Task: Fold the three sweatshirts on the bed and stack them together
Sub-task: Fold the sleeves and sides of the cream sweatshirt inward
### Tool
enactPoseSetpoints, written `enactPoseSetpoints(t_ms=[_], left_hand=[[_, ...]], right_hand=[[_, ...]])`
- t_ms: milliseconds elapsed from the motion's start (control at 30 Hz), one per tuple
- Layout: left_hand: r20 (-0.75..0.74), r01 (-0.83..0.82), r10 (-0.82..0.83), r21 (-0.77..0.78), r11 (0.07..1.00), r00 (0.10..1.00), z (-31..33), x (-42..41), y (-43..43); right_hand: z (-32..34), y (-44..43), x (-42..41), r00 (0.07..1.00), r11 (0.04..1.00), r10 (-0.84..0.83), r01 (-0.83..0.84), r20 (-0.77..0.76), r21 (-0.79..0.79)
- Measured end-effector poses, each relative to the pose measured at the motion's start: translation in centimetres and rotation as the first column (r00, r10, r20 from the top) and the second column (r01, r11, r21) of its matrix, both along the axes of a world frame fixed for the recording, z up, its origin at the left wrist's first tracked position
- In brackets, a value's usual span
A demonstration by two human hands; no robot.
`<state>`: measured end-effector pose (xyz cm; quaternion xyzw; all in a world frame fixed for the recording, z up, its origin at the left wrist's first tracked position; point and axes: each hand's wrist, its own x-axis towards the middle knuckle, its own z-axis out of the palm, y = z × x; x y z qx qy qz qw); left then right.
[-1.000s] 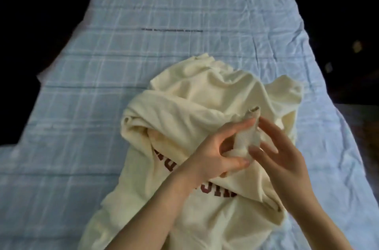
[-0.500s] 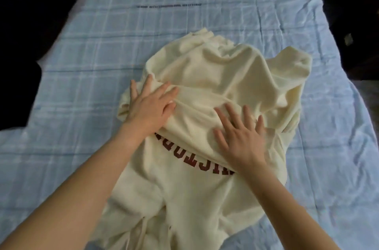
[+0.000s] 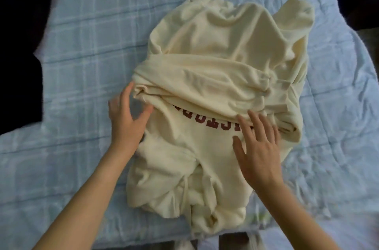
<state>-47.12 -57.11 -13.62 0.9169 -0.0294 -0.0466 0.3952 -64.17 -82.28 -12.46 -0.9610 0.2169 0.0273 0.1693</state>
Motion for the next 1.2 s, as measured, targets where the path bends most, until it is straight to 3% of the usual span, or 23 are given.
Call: enactPoseSetpoints(t_ms=[67, 100, 200, 267, 400, 500, 667, 867, 967, 1067, 1200], left_hand=[[-0.273, -0.017, -0.023, -0.144, 0.990, 0.962, -0.7, -3.0, 1.6], [-0.340, 0.036, -0.091, -0.165, 0.986, 0.936, -1.0, -3.9, 2.1], [-0.370, 0.217, -0.271, -0.181, 0.959, 0.889, -1.6, -5.6, 3.0], [-0.398, 0.298, -0.348, -0.185, 0.937, 0.849, -1.8, -6.0, 3.4], [-0.411, 0.384, -0.407, -0.143, 0.912, 0.815, -1.9, -6.0, 4.7], [-0.406, 0.290, -0.364, -0.232, 0.928, 0.838, -1.3, -7.0, 5.7], [-0.411, 0.171, -0.309, -0.339, 0.925, 0.857, 0.2, -9.4, 8.3], [-0.424, 0.202, -0.236, -0.126, 0.971, 0.874, -1.8, -14.6, 9.3], [-0.371, 0.355, -0.292, 0.113, 0.928, 0.882, -0.8, -13.2, 8.8], [-0.183, 0.400, -0.355, 0.396, 0.827, 0.917, 1.1, -11.2, 7.1], [0.105, 0.468, -0.564, 0.446, 0.763, 0.819, 2.9, -6.0, 1.3]], right_hand=[[0.1, 3.4, -3.1, 0.988, 0.988, -0.153, 0.153, -0.028, 0.003], [0.1, 4.8, -4.1, 0.964, 0.967, -0.250, 0.253, -0.088, 0.023], [-0.5, 7.6, -5.8, 0.841, 0.857, -0.467, 0.507, -0.274, 0.097], [-0.8, 8.2, -6.6, 0.809, 0.797, -0.531, 0.578, -0.252, 0.175], [-0.5, 9.2, -7.4, 0.773, 0.681, -0.615, 0.620, -0.154, 0.390], [0.4, 9.4, -8.2, 0.781, 0.650, -0.610, 0.590, -0.134, 0.479], [0.6, 8.9, -11.5, 0.843, 0.784, -0.531, 0.452, 0.083, 0.425], [-1.8, 11.5, -14.2, 0.879, 0.797, -0.473, 0.457, -0.063, 0.395], [-1.1, 10.9, -13.7, 0.904, 0.878, -0.404, 0.425, -0.138, 0.218], [0.5, 10.0, -11.8, 0.942, 0.942, -0.335, 0.335, 0.008, -0.023], [2.3, 7.2, -5.2, 0.981, 0.986, -0.149, 0.156, 0.123, -0.054]])
